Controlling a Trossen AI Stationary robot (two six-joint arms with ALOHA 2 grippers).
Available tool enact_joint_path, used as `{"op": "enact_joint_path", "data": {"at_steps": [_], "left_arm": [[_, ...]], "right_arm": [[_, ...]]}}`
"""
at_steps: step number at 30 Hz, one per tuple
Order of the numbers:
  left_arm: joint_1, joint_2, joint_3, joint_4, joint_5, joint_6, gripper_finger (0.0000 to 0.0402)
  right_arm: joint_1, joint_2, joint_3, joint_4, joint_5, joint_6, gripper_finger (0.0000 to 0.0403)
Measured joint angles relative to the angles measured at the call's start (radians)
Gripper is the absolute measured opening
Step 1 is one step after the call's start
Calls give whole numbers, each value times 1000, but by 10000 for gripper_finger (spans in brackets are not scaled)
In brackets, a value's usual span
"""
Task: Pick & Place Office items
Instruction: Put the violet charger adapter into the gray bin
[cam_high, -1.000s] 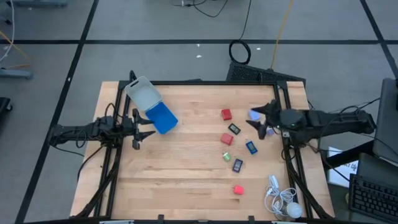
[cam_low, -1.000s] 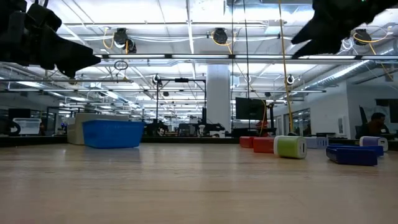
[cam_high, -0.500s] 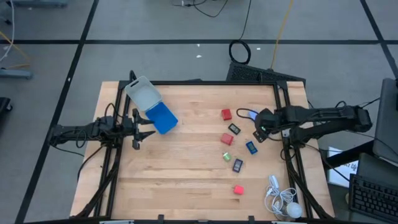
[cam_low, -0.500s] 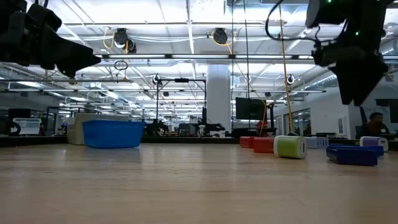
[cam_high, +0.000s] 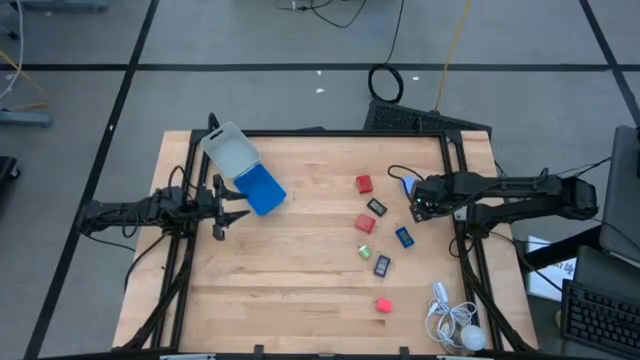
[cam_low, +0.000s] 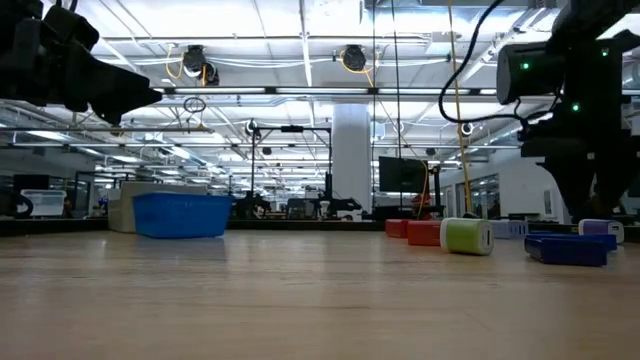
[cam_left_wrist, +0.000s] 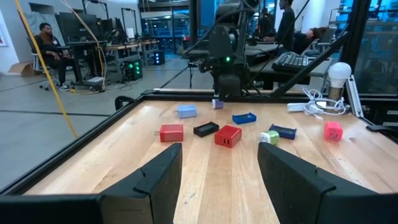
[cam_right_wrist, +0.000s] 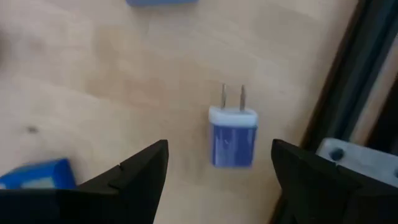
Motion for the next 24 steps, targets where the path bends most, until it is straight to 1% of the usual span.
{"op": "enact_joint_path", "data": {"at_steps": [5, 7, 13, 17, 24], "left_arm": [[0, 0, 0, 0, 0, 0, 214], [0, 0, 0, 0, 0, 0, 214], [0, 0, 0, 0, 0, 0, 214], [0, 0, 0, 0, 0, 0, 214], [0, 0, 0, 0, 0, 0, 214]], "right_arm": [[0, 0, -45, 61, 9, 31, 275], [0, 1, -49, 69, 29, 44, 274], [0, 37, -51, 77, 39, 50, 274], [0, 83, -51, 112, 0, 37, 274], [0, 138, -51, 214, -29, -23, 274]]}}
